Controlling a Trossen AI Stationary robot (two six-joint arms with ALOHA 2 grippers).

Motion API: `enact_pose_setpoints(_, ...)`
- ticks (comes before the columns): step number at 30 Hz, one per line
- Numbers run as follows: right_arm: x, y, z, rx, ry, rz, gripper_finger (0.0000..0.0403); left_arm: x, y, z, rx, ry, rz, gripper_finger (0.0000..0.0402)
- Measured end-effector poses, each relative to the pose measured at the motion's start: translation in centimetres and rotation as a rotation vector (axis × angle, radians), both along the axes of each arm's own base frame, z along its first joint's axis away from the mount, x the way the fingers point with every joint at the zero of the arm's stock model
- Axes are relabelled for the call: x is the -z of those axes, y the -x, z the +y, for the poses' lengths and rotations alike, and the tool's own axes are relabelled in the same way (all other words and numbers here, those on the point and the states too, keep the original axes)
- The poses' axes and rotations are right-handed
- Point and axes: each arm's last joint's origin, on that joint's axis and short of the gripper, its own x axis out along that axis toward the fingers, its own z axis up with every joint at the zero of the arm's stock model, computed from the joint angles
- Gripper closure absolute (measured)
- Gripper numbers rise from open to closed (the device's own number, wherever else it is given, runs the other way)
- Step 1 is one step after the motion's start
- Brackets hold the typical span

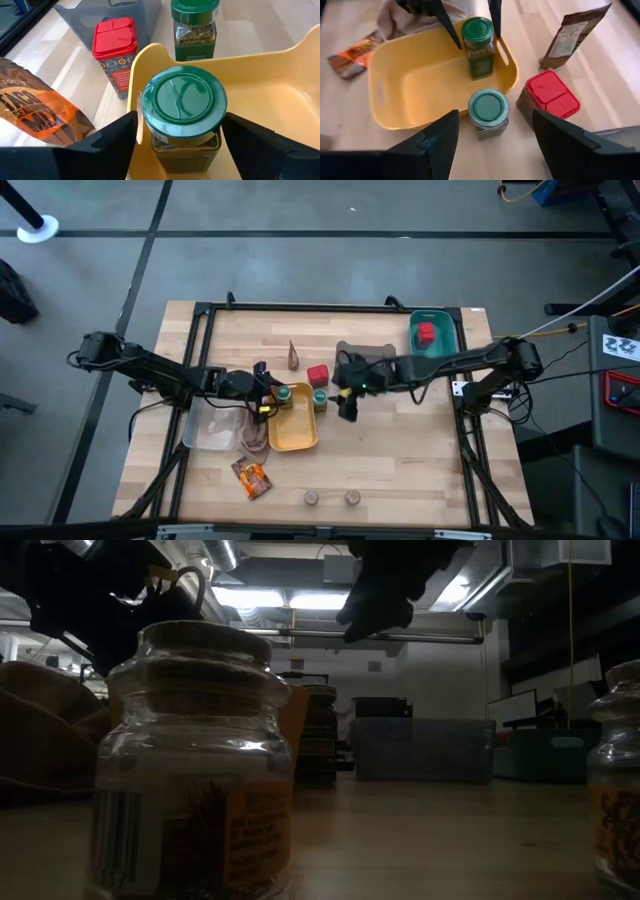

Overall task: Sort spices by type
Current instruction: Put the green seasoning bottle into the yellow bin

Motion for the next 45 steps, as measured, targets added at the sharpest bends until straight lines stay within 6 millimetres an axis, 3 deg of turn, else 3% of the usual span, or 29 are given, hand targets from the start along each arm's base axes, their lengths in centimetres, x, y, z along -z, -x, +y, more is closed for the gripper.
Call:
enact_pose_setpoints(11, 4.2, 0.4, 0.5, -0.066, 0.128, -0.134, 0.0150, -0.3, 0.1, -0.7, 0.041, 0.010, -0.015, 0.0128)
enact_pose_setpoints(18, 5.5, 0.6, 0.5, -0.084, 0.151, -0.213, 0.0150, -0.6, 0.3, -1.2, 0.067, 0.012, -0.033, 0.0128)
enact_pose_setpoints(30, 9.6, -1.5, 0.6, -0.079, 0.217, -0.220, 0.0150, -2.5, 1.0, -1.2, 0.069, 0.024, -0.134, 0.0128)
enact_pose_setpoints(45, 10.8, -1.8, 0.6, -0.072, 0.195, -0.190, 0.0150, -3.8, 1.5, -1.1, 0.067, 0.036, -0.209, 0.0128)
